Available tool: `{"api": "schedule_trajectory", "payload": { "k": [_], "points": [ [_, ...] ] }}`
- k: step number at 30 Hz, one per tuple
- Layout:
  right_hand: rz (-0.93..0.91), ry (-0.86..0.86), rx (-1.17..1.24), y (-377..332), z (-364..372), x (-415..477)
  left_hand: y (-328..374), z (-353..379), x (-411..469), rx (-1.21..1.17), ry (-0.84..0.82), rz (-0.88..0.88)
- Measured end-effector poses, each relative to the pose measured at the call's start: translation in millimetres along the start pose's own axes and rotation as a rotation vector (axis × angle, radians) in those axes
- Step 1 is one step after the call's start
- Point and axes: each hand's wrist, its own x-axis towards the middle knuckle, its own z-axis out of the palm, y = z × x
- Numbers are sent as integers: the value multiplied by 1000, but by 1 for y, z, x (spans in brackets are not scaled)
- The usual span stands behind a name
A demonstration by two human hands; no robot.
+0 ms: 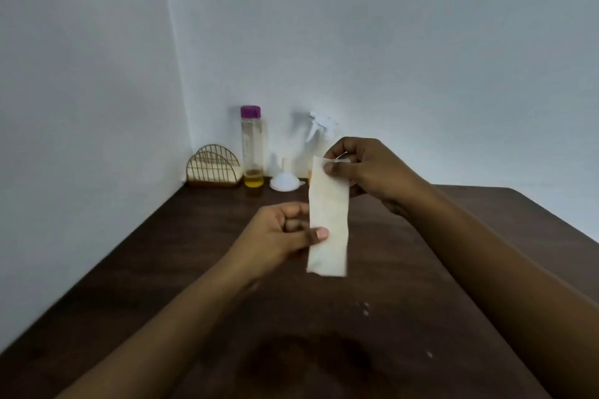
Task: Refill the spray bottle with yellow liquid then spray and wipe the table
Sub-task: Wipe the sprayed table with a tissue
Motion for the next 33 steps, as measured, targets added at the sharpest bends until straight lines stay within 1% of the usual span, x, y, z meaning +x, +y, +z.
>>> {"api": "schedule_trajectory", "payload": {
  "k": [4,7,10,12,14,15,16,17,19,20,21,22,23,25,26,28,30,33],
  "points": [
    [47,48,-55,1,-32,-70,7,71,-47,-109,-1,-44],
    [120,71,-103,16,-58,-117,-1,125,-68,-215,-2,-94],
    [219,78,-244,37,-83,-151,-11,176,-78,-256,-75,-167],
    [305,37,-379,56,-92,-162,-15,198,-83,-204,-147,-222],
    [411,-47,-488,76,-94,-172,-19,209,-89,-37,-190,-236],
    [462,-84,-514,85,-94,-176,-21,208,-92,99,-159,-213],
    [500,-86,-551,92,-95,-180,-23,203,-94,245,-103,-171],
    [505,-41,-608,93,-98,-186,-22,193,-96,369,-40,-121],
    [425,153,-702,87,-103,-202,-19,167,-99,518,67,-48],
    [360,237,-701,83,-101,-212,-16,152,-100,580,113,-34],
    [298,268,-690,81,-95,-222,-14,134,-102,641,153,-31],
    [258,227,-698,80,-85,-231,-14,116,-101,703,185,-36],
    [255,129,-737,80,-72,-239,-16,96,-97,770,211,-54],
    [386,-107,-846,88,-42,-248,-25,57,-88,918,257,-133],
    [441,-146,-891,94,-30,-251,-32,39,-82,987,280,-173],
    [492,-74,-919,100,-15,-250,-45,4,-73,1097,329,-229],
    [480,-27,-931,98,3,-243,-57,-24,-67,1177,358,-279],
    [380,-94,-921,89,31,-230,-76,-47,-62,1248,361,-317]
  ]
}}
